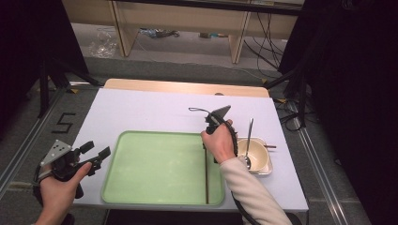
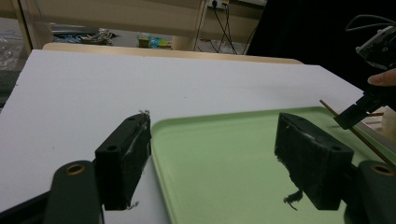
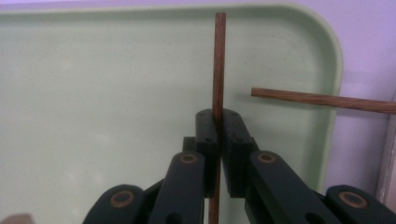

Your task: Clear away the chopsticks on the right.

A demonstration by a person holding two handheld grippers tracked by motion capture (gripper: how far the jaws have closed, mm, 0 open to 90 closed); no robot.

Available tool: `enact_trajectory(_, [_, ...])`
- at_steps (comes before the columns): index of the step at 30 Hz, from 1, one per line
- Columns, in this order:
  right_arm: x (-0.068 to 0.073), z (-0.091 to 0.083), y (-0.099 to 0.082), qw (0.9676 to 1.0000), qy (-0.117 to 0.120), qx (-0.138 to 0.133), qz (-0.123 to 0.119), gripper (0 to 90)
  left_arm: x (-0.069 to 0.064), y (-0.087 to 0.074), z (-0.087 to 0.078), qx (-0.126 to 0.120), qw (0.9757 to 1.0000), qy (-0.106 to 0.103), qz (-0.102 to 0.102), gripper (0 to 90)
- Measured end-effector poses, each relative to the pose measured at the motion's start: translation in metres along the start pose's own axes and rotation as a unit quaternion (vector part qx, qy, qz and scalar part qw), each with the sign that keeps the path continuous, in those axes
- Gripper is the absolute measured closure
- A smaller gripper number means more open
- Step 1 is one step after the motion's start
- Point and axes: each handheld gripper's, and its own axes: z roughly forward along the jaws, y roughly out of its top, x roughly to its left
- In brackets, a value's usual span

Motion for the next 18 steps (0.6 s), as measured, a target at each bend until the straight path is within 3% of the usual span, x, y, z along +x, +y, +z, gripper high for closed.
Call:
enact_trajectory(1, [0.001,0.001,0.000,0.9999,0.003,0.003,0.012,87.4,0.000,0.000,0.000,0.000,1.0000,0.000,0.000,26.8])
enact_trajectory(2, [-0.003,0.002,0.000,0.9999,0.001,0.001,-0.010,87.4,0.000,0.000,0.000,-0.004,1.0000,-0.001,-0.001,26.8])
enact_trajectory(4, [-0.005,0.006,0.000,0.9996,-0.002,-0.012,-0.023,87.3,0.000,0.000,0.000,-0.001,1.0000,0.000,0.000,26.8])
enact_trajectory(5, [-0.001,0.004,0.000,1.0000,0.000,0.005,0.005,87.2,0.000,0.000,0.000,0.000,1.0000,0.000,0.000,26.8])
enact_trajectory(6, [-0.004,0.005,0.001,0.9998,-0.004,0.006,-0.017,87.2,0.000,0.000,0.000,0.000,1.0000,0.000,0.000,26.8])
enact_trajectory(8, [-0.001,0.006,0.001,1.0000,-0.005,0.007,0.002,87.2,0.000,0.000,0.000,-0.001,1.0000,-0.001,-0.001,26.8])
enact_trajectory(9, [-0.005,0.009,0.000,0.9997,-0.003,-0.001,-0.023,87.1,0.000,0.000,0.000,-0.005,1.0000,-0.003,-0.001,26.8])
enact_trajectory(11, [-0.002,0.008,0.000,0.9998,-0.007,0.019,-0.005,86.8,0.000,0.000,0.000,-0.004,1.0000,-0.002,-0.001,26.8])
enact_trajectory(13, [-0.003,0.011,-0.001,0.9997,-0.008,0.022,-0.010,86.7,0.000,0.000,0.000,-0.004,1.0000,-0.002,-0.001,26.8])
enact_trajectory(14, [-0.006,0.013,0.000,0.9993,-0.008,0.010,-0.034,86.7,0.000,0.000,0.000,-0.002,1.0000,-0.002,-0.001,26.8])
enact_trajectory(15, [-0.003,0.014,0.000,0.9997,-0.013,0.018,-0.006,86.3,0.000,0.000,0.000,-0.004,1.0000,-0.002,-0.001,26.8])
enact_trajectory(16, [-0.002,0.013,-0.001,0.9995,-0.012,0.029,-0.001,86.1,0.000,0.000,0.000,-0.004,1.0000,-0.002,-0.001,26.8])
enact_trajectory(18, [-0.004,0.015,-0.001,0.9995,-0.017,0.024,-0.011,85.3,0.001,0.000,0.000,-0.003,1.0000,-0.002,-0.001,26.8])
